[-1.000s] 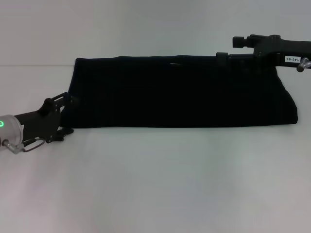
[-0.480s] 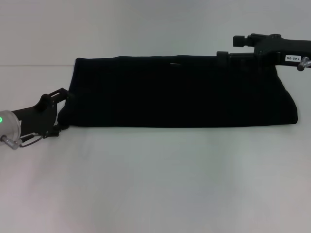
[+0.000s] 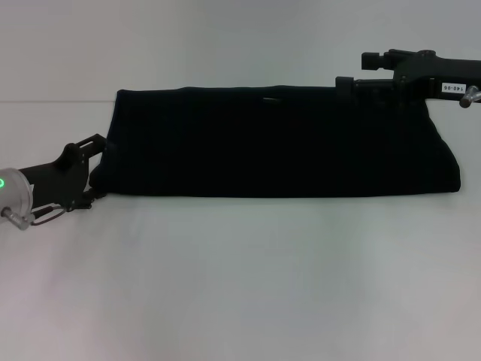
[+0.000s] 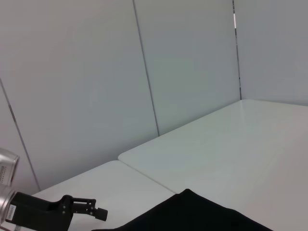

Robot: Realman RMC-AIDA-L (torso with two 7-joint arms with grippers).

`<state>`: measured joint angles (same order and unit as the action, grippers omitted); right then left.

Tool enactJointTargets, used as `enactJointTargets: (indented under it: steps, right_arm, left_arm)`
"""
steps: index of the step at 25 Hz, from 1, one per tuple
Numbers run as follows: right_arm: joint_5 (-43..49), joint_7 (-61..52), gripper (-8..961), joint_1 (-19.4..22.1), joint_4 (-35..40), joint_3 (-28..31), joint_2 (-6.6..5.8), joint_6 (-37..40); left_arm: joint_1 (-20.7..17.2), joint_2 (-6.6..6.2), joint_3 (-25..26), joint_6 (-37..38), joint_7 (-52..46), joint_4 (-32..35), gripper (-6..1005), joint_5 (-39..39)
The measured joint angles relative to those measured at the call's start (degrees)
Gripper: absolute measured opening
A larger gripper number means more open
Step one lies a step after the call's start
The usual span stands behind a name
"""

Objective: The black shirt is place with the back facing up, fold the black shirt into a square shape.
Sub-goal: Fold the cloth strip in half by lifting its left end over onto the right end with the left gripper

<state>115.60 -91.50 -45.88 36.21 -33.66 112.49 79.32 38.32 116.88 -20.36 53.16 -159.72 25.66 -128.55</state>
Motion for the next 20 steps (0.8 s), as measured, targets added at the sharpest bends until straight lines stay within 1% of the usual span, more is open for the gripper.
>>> enactJointTargets:
  steps: [10, 20]
  right_arm:
    - [0.0, 0.0, 924, -0.1, 0.0, -0.2, 0.00, -0.9]
    - [0.0, 0.0, 924, -0.4, 0.1, 0.0, 0.00, -0.9]
  left_arm:
    - [-0.4, 0.36, -0.2, 0.8, 0.0, -0.7, 950, -0.3]
    - [0.0, 0.14, 0.1, -0.5, 1.4, -0.7, 950, 0.0]
